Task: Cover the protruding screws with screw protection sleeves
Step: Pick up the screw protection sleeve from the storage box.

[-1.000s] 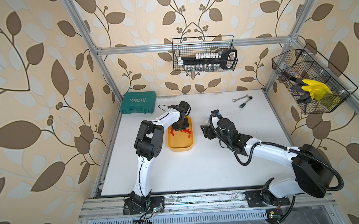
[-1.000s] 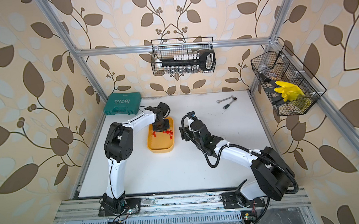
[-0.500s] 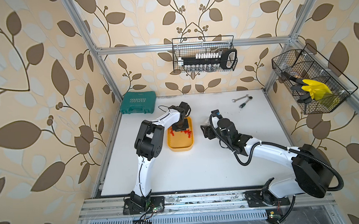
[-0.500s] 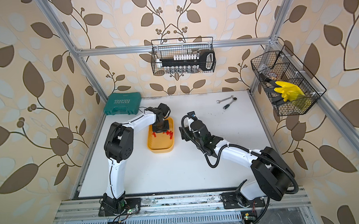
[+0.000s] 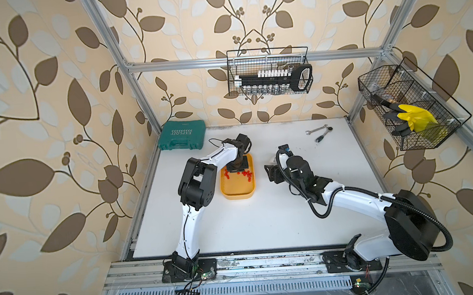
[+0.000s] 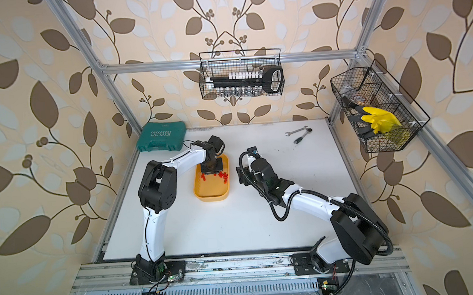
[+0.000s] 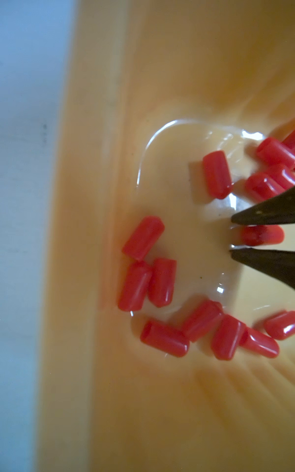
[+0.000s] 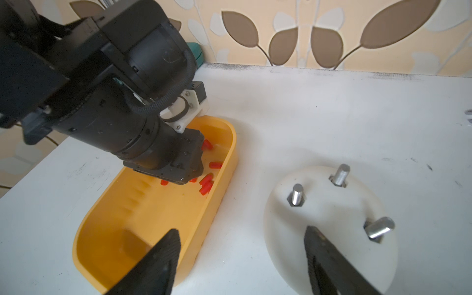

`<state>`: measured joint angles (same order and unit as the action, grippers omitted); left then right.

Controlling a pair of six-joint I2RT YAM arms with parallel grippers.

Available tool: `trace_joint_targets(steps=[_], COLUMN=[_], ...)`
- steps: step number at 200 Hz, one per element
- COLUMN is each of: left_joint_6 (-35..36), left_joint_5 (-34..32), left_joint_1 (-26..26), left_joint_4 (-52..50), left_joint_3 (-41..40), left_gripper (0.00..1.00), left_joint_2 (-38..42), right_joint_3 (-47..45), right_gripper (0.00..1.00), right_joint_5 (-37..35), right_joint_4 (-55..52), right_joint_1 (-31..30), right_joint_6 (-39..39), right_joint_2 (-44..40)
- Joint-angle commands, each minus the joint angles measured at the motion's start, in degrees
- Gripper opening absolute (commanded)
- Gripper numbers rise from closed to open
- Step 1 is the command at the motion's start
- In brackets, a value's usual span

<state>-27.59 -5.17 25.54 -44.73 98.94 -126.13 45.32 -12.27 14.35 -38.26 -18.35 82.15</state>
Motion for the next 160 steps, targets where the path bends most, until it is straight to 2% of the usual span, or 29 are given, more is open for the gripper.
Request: trace_joint_targets(steps=[1, 45, 87, 144, 160], left_joint_6=[0.78, 1.32, 1.93, 2.46, 2.48], left_joint_5=[-0.65, -0.63, -1.07, -1.01, -1.06], left_joint_1=[0.30, 0.38, 0.39, 0.39, 0.39], left_joint_4=[-0.29, -0.01, -0.16, -0.80, -0.96], left_joint_3=[1.10, 1.46, 2.35, 3.33, 3.28], left_gripper=[0.18, 0.17, 0.24, 0.17, 0.19], left_joint_2=[0.60, 0.59, -0.09, -0.73, -0.48], right_joint_3=[-0.95, -0.99, -0.91, -0.83, -0.90], right_gripper=[0.78, 0.78, 0.78, 0.78, 0.78], right_joint_5=[-1.09, -0.99, -0.82, -1.06, -1.28], right_joint_4=[-0.29, -0.28, -0.29, -0.29, -0.36], right_joint_1=[-0.50, -0.52, -0.55, -0.56, -0.59], right_joint_6=[0.34, 0.33, 0.24, 0.33, 0.41], right_joint_2=[-1.51, -1.46, -1.37, -1.38, -1.38])
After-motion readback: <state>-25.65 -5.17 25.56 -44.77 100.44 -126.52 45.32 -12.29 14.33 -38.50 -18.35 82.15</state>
